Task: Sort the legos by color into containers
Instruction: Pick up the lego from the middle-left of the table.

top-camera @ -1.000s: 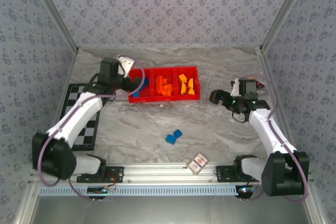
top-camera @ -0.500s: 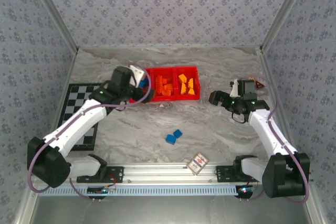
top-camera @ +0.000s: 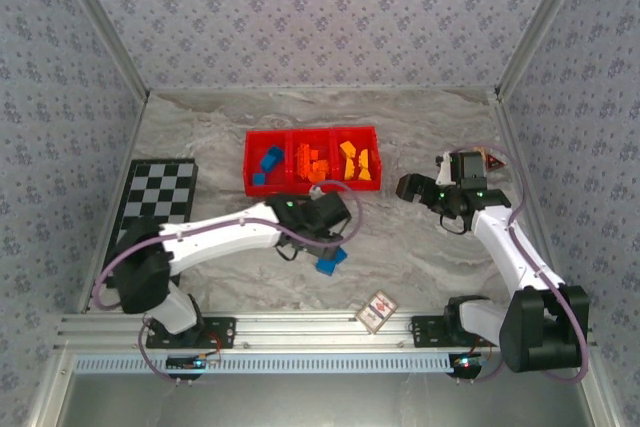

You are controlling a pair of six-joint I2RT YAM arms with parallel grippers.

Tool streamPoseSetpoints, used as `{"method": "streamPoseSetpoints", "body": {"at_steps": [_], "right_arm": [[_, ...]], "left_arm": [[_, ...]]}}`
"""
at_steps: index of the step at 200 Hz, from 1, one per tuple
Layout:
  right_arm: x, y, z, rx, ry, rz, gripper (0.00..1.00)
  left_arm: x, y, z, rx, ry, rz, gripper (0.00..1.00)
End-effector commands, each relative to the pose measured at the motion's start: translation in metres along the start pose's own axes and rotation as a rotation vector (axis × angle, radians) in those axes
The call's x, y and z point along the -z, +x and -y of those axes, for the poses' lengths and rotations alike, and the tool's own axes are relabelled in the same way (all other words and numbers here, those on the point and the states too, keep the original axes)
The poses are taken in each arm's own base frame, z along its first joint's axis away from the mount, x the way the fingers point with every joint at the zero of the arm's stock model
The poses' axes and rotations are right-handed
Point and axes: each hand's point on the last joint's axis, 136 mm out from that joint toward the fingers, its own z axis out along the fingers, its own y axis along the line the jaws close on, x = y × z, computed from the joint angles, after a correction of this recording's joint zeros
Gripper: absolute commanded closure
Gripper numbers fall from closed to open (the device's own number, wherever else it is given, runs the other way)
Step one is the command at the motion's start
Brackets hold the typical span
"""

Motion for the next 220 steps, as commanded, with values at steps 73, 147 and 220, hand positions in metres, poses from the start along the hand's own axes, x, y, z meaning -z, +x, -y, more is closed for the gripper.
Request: {"method": "streamPoseSetpoints", "body": {"at_steps": [73,147,220], "right_arm": [[0.002,0.001,-0.004,0.016,-0.009,0.001,0.0],[0.002,0.002,-0.005,0.011,-0.013,-0.006,0.0],[0.001,0.002,-0.005,0.013,-0.012,-0.007,0.0]], "left_arm": [[-0.026,0.038,0.026,0.032,-0.19,-0.193,0.04],[-0.047,0.056,0.049,0.008,-0.069,-0.261,0.19],[-0.074,0.067,0.042,0.084,-0.042,-0.312,0.32]]}}
